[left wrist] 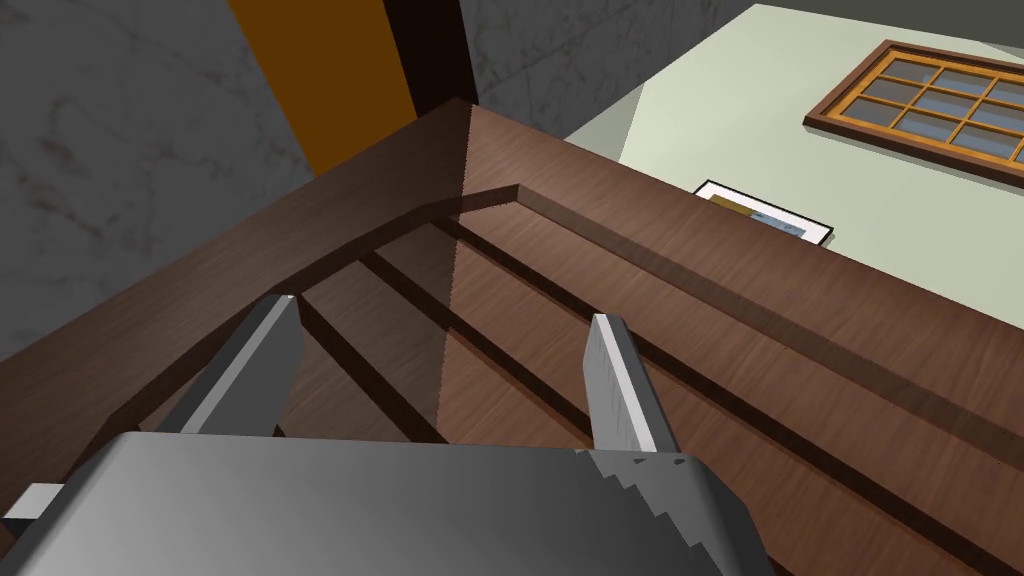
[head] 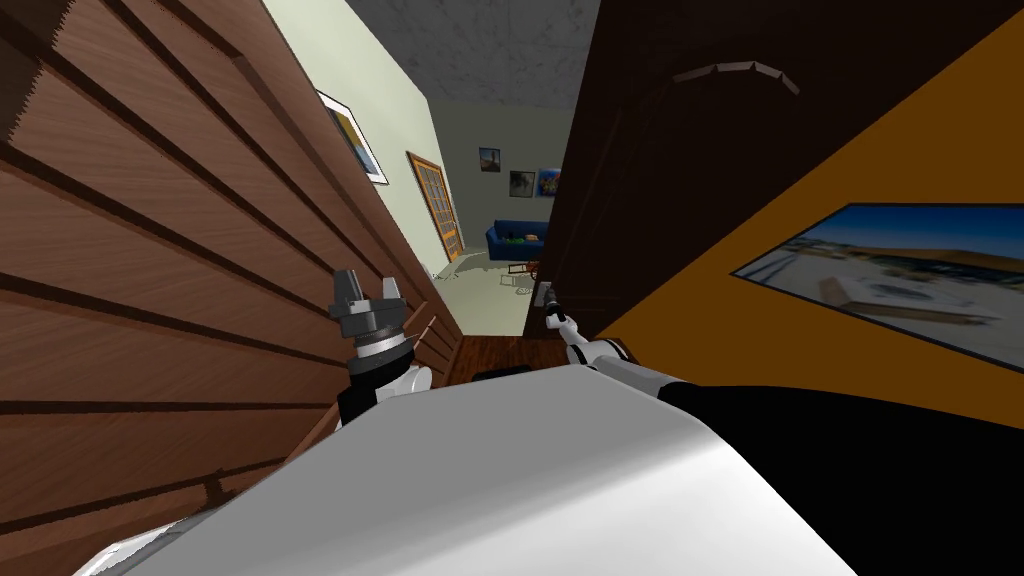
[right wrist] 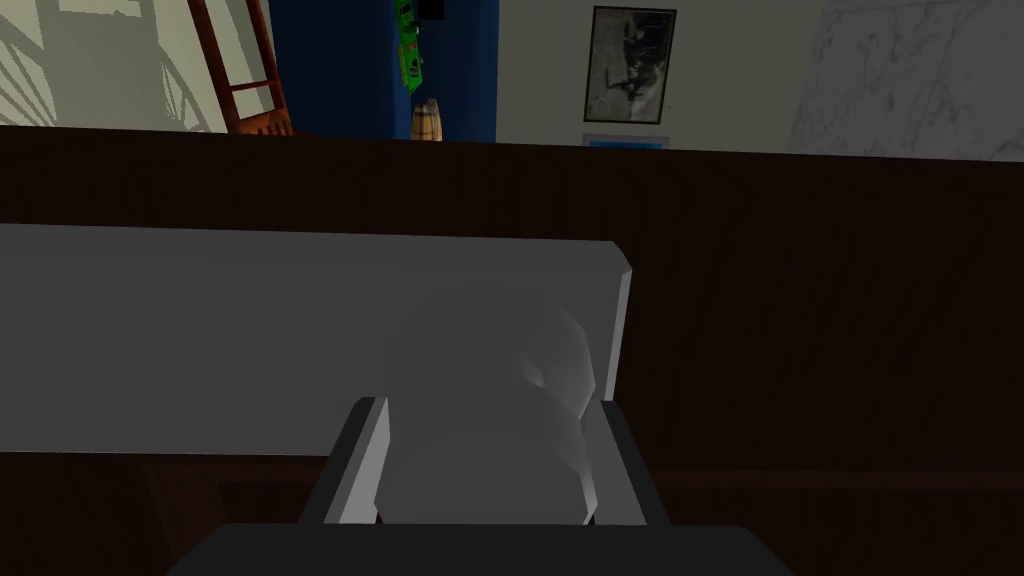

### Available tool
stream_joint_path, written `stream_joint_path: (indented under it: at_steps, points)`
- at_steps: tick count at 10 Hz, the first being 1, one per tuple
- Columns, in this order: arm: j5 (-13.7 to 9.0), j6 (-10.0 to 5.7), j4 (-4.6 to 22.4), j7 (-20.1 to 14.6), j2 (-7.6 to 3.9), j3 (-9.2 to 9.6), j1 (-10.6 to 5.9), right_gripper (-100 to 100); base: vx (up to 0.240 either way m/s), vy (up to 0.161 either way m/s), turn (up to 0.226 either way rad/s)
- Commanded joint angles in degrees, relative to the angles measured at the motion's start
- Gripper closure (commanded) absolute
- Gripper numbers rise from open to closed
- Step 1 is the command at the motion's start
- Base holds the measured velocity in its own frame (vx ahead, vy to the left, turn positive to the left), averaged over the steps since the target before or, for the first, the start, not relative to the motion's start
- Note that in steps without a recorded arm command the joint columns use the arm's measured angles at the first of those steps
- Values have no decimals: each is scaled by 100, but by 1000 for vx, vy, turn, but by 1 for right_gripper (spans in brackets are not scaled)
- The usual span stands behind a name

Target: Pull the door open

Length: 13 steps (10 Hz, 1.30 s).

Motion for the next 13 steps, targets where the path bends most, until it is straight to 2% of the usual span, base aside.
stream_joint_path:
  at_steps: [1, 6, 7, 8, 11, 12, 13]
  points:
    - [-1, -5, -8, -4, 2, 0, -10, 100, 0, 0, 0]
    - [105, 0, -65, -272, -44, 305, 10, 100, -170, -92, 99]
    - [105, 0, -65, -272, -44, 305, 10, 100, -148, -52, 54]
    - [154, -1, -95, -396, -64, 445, 13, 100, -197, -59, 106]
    - [216, -3, -135, -558, -91, 626, 17, 100, -218, -140, 134]
    - [216, -3, -135, -558, -91, 626, 17, 100, -156, -68, 35]
    - [249, -3, -156, -642, -105, 720, 19, 100, -141, -78, 59]
